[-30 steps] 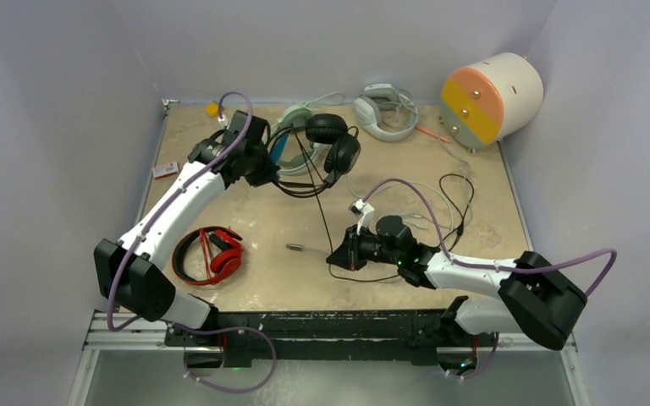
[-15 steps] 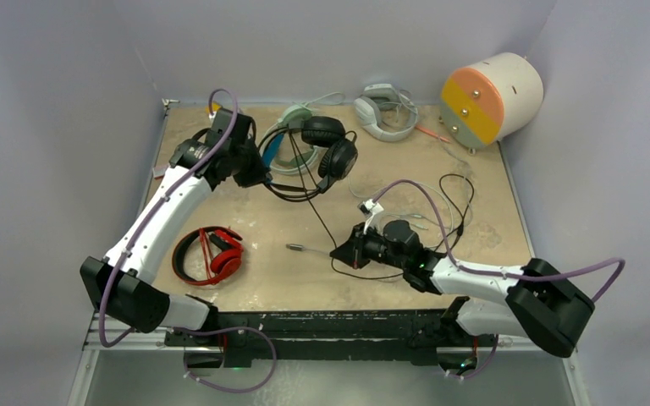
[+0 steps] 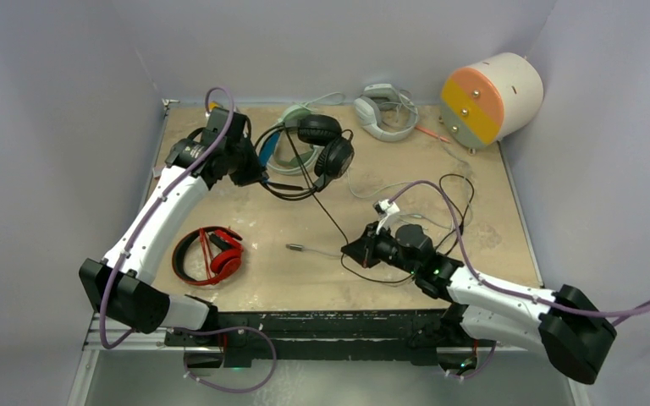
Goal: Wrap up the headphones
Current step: Wrap the headphones cable around the headphones.
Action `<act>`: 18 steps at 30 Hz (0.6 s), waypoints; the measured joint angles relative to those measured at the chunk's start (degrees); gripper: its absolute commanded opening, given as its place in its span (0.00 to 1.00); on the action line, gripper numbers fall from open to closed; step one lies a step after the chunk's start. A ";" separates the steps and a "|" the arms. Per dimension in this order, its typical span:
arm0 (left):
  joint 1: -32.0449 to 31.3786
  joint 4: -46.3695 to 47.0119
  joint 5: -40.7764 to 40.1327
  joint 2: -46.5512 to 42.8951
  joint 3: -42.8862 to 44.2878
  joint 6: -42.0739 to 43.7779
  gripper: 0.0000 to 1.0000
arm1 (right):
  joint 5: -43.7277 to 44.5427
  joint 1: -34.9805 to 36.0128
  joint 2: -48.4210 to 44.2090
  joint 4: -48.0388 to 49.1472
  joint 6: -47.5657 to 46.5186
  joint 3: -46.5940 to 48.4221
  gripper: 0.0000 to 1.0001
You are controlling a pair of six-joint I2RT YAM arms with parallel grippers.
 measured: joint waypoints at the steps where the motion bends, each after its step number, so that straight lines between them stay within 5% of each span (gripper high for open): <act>1: 0.07 0.04 -0.11 -0.02 0.00 0.07 0.00 | 0.48 0.00 -1.57 -0.42 -0.07 -0.39 0.00; 6: 0.87 0.28 0.55 -0.17 0.00 0.42 0.00 | 1.60 0.00 -4.44 -2.89 -0.50 -0.63 0.00; 18: 1.05 1.03 12.39 -4.00 -1.64 7.02 0.00 | -3.67 -2.21 10.21 -1.38 -0.81 6.88 0.00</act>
